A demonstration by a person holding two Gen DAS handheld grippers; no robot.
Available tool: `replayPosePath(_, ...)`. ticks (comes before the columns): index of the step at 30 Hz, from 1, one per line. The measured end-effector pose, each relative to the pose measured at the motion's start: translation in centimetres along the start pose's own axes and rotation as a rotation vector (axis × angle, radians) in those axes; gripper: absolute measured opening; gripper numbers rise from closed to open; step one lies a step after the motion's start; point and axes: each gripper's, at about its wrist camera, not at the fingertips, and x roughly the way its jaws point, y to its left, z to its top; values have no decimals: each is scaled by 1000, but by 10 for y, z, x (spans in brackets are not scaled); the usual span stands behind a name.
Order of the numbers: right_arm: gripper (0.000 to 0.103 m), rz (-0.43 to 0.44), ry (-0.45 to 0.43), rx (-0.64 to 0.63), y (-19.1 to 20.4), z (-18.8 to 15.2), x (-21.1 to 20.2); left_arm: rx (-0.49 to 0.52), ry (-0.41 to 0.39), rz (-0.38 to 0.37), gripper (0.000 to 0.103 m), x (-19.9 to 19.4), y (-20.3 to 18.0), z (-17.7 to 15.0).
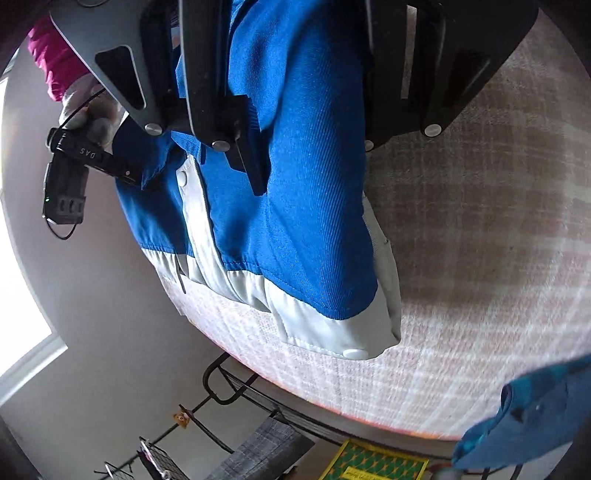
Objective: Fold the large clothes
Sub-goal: 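Lift the blue bundle with both tools and fold it over onto itself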
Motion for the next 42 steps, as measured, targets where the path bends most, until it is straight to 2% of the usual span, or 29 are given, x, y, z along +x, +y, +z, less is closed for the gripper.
replayPosePath(3,21,-54,-16,-48,18,0,-10,18,-11,-4,25,-3,-9,-2)
replayPosePath(11,19,-267,-55,-234,92,-11,-34,88,-28,-4,23,-24,-22,-15)
replayPosePath(15,19,-299,-57,-272,112,-20,-41,104,-39,-3,23,-36,-24,-21)
replayPosePath(26,18,-312,-85,-354,155,-23,-49,102,-97,-16,23,-79,-10,-28)
replayPosePath(31,18,-287,-92,-363,174,-17,-47,89,-121,-17,22,-105,-1,-31)
replayPosePath(38,18,-246,-117,-367,203,0,-38,102,-146,1,22,-135,11,-17)
replayPosePath(42,18,-216,-135,-374,224,13,-27,102,-163,9,22,-152,30,-2)
